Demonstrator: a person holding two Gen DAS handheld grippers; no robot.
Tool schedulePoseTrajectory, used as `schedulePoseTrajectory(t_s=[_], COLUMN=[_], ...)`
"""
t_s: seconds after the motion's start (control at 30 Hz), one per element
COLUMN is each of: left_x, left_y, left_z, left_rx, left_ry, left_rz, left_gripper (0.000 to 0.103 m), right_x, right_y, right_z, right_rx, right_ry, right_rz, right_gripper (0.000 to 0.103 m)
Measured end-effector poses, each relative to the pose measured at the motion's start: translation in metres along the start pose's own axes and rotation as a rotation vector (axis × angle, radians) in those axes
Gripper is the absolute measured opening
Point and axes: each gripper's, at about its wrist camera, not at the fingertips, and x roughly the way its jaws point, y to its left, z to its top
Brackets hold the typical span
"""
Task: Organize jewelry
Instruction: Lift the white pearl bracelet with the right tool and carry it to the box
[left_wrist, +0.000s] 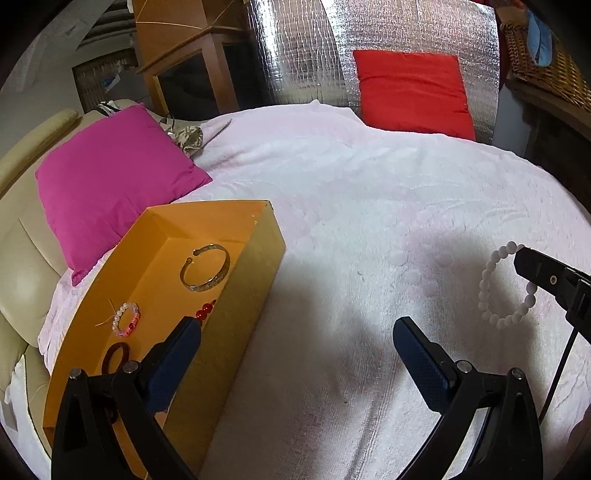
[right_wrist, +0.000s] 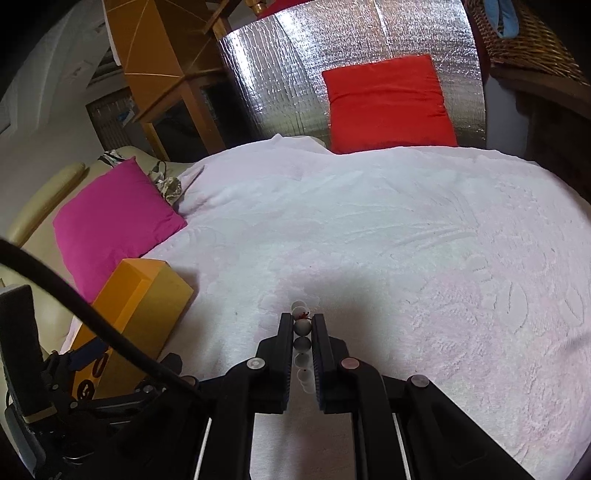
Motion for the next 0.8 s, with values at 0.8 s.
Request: schedulePoseTrajectory(t_s=[0.8], left_x=[-0.018], left_y=[0.025], left_z=[0.002], left_rx=[-0.076], left_ry=[-0.053], left_rz=[0.023], left_gripper=[0.103], right_x=[-0.008], right_y=[0.03], right_z=[-0.003], right_rx=[-0.042], right_ry=[-0.049], right_rz=[0.021], right_gripper=[0.011])
